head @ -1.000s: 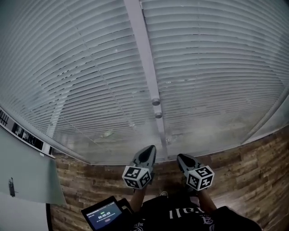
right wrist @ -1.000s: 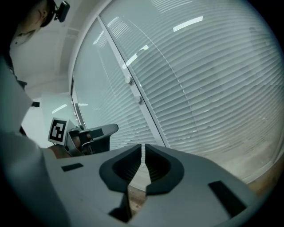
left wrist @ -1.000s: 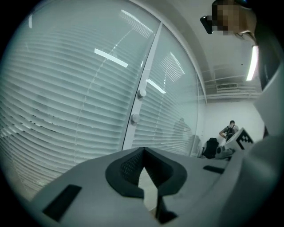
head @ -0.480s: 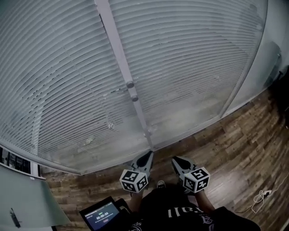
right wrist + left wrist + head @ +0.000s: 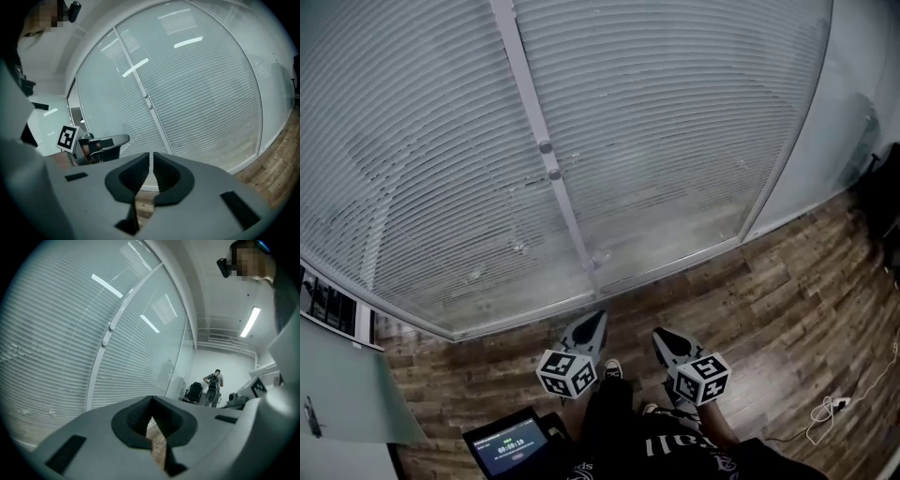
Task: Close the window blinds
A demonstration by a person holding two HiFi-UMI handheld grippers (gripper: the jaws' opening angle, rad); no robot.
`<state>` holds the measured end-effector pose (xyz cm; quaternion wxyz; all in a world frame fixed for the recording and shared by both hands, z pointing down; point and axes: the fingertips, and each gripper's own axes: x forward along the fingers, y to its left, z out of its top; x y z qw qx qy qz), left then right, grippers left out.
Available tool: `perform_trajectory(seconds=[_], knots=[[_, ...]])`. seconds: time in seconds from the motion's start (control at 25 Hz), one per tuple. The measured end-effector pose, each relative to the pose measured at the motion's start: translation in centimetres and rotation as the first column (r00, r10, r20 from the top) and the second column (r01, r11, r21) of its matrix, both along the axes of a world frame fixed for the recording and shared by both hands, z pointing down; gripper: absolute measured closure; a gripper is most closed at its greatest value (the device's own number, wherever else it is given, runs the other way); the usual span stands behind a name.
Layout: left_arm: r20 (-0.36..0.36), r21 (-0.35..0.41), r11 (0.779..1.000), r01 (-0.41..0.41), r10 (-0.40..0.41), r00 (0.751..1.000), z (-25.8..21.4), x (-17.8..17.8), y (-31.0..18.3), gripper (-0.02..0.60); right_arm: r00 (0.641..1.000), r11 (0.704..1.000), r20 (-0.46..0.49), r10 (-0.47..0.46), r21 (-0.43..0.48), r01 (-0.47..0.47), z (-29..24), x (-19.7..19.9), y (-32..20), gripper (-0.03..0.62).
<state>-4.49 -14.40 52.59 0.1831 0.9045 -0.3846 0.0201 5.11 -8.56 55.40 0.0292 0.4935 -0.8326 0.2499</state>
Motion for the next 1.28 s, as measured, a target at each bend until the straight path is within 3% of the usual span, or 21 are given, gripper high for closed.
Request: perform_trajectory(seconds=[0.32, 0.8, 1.08, 1.28], knots=[[0.061, -0.06, 0.998, 0.025, -0.021, 0.998, 2.5, 2.7, 13.5, 0.577, 0.998, 0.997, -0.012, -0.061, -0.039, 0.06, 2.1, 3.0, 11.6, 0.556], [0.086, -0.046, 0.999, 0.017, -0.013, 0.996, 1.7, 1.0, 22.2, 0.577, 0.996, 0.996, 0.032, -0.087, -0.008, 0.087, 2.3, 0.0, 17.9, 0.554], [0.087, -0.024, 0.998, 0.058, -0.055, 0.995, 1.2, -7.6, 28.8, 0.577, 0.997, 0.996, 0.027, -0.072, 0.047, 0.07, 1.2, -6.0, 21.5, 0.554], [0.077, -0.03, 0.995, 0.091, -0.088, 0.993, 2.0, -16.0, 36.0, 0.577, 0.996, 0.997, 0.043, -0.078, 0.004, 0.078, 2.4, -13.4, 28.5, 0.554]])
